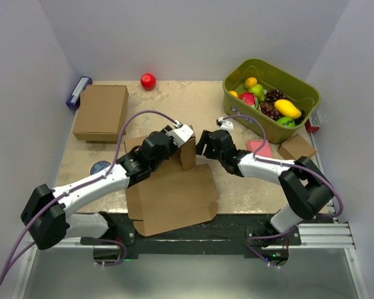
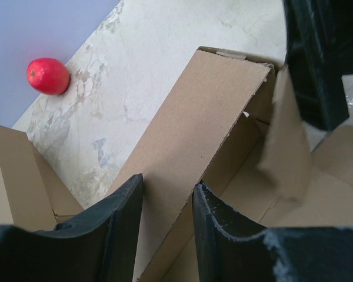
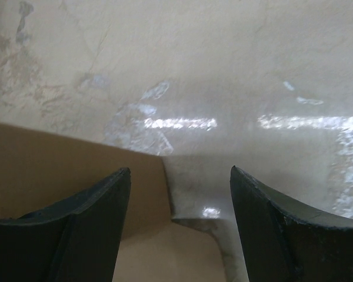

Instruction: Fold the paper box

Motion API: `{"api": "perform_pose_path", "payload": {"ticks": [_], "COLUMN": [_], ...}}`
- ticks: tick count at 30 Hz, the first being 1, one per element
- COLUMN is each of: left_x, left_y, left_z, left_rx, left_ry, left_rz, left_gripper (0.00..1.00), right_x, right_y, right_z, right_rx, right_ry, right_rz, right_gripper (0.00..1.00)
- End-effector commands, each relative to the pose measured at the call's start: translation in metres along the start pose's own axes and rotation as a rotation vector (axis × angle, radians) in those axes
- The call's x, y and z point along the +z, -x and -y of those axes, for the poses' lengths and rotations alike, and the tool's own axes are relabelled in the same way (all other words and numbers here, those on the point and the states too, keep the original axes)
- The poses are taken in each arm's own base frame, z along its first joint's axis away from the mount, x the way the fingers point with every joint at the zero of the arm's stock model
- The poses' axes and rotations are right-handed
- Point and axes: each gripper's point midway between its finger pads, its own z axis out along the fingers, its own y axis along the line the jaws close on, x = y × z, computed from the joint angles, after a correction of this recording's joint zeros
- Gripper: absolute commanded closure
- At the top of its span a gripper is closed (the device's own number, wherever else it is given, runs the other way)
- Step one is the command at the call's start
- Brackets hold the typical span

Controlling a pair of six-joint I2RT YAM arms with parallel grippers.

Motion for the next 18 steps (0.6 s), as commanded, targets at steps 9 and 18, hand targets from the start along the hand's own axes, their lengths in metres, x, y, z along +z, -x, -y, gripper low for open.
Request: {"api": "perform_pose_path", "payload": {"ticks": [9, 18], "left_x": [-0.002, -0.011], "left_y": [-0.015, -0.005], "left_z": [0.021, 0.030], "left_rx": [0.016, 0.033], "left_ry": [-0.074, -0.152], "left_rz": [-0.045, 0.014], "left_gripper": [0.60, 0.61], "right_x": [-0.017, -0.055], "right_y": [0.003, 0.021], "right_z": [-0.007, 0.021], "right_rx": [0.017, 0.081], "right_ry": [-0.015, 0.121], "right_rz": [0.041, 0.142], "right_gripper": [0.19, 0.14]}}
